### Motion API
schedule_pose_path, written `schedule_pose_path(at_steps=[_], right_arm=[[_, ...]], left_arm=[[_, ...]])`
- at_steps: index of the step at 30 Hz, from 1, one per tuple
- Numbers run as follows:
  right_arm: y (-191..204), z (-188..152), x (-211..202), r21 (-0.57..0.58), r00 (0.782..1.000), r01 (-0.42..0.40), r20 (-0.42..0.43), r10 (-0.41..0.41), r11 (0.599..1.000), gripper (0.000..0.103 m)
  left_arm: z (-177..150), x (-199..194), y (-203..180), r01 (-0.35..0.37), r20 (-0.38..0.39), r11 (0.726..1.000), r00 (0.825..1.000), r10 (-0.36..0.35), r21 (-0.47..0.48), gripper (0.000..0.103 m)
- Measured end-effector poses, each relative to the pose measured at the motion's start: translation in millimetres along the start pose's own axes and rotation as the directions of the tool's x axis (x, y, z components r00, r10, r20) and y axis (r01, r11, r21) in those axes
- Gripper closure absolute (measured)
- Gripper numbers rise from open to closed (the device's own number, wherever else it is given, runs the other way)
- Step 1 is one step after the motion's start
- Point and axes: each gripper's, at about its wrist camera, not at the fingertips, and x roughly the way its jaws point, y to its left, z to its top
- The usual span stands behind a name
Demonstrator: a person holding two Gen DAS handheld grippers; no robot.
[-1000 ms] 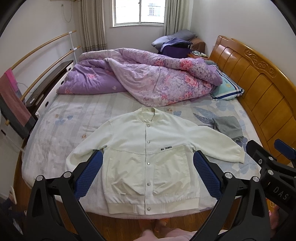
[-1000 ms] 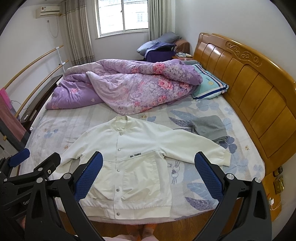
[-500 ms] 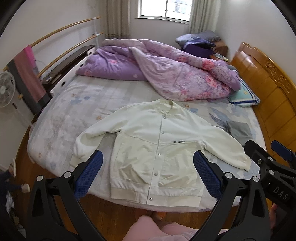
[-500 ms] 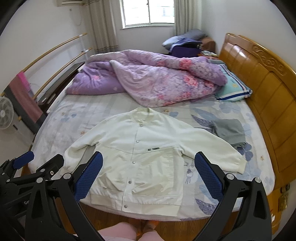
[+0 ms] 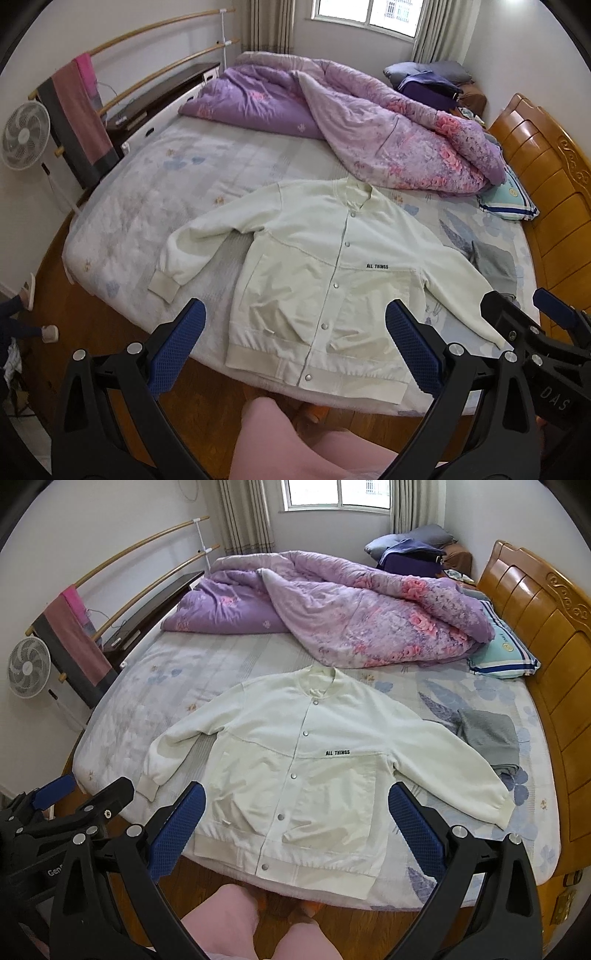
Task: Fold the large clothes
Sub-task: 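Move both tools toward the jacket sleeve nearest the left tool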
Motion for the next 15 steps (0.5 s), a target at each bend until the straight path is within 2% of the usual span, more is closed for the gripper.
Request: schedule_pose_path(at_steps=[3,10,15], right_arm=[[10.0,2.8,12.6,-0.003,1.000,-0.002,-0.026,0.002,1.000,0.008],[49.0,20.9,52.5,0.021,0.997,0.000,-0.079,0.002,1.000,0.008],[93.0,49.8,95.8,0.067,0.993,0.000,-0.121,0.008,0.998,0.008]], left_arm=[[3.9,12.5,10.2,-0.001,-0.018,1.000,1.000,0.001,0.006,0.005],[27.6,58.7,52.5,0.053,-0.084,0.999,0.995,-0.052,0.005,0.005],[60.8,106.5,108.1,0.148,-0.147,0.989,0.978,-0.149,-0.017,0.005]])
